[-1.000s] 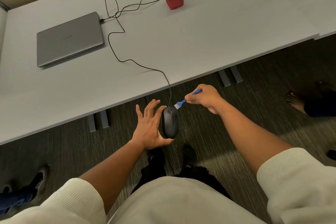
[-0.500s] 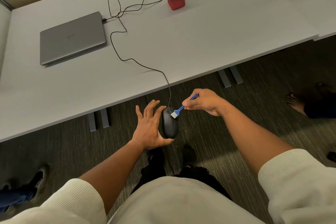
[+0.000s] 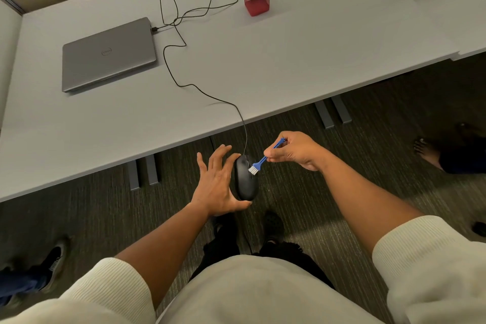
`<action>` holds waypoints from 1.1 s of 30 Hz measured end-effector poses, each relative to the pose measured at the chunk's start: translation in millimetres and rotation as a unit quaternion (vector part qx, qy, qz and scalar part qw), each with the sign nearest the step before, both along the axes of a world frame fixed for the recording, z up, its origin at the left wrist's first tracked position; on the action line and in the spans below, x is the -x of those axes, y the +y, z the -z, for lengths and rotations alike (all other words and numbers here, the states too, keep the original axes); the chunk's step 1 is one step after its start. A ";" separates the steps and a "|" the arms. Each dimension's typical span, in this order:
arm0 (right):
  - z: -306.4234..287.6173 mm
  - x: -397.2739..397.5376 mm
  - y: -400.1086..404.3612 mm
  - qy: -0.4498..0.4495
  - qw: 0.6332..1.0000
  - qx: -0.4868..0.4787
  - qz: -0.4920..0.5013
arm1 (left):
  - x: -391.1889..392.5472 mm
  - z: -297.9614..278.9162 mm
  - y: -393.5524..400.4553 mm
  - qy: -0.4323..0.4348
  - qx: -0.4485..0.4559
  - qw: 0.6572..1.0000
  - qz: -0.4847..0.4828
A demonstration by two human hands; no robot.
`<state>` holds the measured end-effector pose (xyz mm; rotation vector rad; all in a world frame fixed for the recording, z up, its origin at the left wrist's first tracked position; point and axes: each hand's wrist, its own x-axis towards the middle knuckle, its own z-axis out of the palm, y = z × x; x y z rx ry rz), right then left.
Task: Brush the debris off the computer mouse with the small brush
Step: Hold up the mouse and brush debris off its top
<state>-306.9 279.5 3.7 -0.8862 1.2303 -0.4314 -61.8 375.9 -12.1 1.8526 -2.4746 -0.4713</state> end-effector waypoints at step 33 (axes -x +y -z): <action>-25.4 -30.7 1.8 -0.060 0.995 0.038 -0.068 | -4.2 -3.0 4.2 0.043 -0.004 0.999 -0.031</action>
